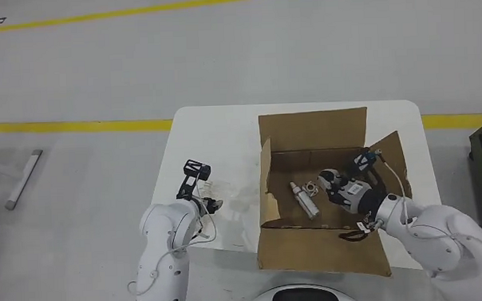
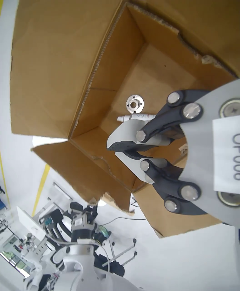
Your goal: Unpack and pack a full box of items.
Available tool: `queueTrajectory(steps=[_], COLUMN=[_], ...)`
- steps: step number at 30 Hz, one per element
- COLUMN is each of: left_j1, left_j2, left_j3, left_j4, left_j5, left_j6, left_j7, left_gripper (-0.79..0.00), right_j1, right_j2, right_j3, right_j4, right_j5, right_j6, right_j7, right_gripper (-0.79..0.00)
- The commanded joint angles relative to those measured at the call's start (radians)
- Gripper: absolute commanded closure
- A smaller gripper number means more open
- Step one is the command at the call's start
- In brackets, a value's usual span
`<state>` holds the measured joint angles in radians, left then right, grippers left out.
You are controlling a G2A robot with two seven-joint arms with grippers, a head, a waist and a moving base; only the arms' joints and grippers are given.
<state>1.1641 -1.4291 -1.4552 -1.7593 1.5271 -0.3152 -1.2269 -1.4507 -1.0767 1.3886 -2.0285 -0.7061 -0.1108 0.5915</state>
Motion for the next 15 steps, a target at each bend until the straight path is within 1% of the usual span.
queueTrajectory(steps=[1,3,10,15], left_j1=[0.002,0.003,0.001,-0.004], left_j2=[0.003,0.005,0.013,0.018], left_j3=[-0.004,-0.008,-0.011,-0.009], left_j4=[0.002,0.006,0.018,0.026], left_j5=[-0.002,-0.004,-0.012,-0.017], left_j6=[-0.002,-0.004,-0.01,-0.011], left_j7=[0.005,0.009,0.015,0.017], left_gripper=[-0.785,-0.785,-0.785,-0.785], right_j1=[-0.012,-0.036,-0.147,-0.213], right_j2=[0.0,0.002,0.011,0.011], right_j3=[0.024,0.058,0.183,0.23], right_j4=[0.011,0.015,-0.019,-0.068], right_j5=[-0.001,-0.004,-0.016,-0.044], right_j6=[0.024,0.04,0.079,0.124], right_j7=[-0.027,-0.046,-0.058,-0.066], right_gripper=[0.0,0.0,0.0,0.0])
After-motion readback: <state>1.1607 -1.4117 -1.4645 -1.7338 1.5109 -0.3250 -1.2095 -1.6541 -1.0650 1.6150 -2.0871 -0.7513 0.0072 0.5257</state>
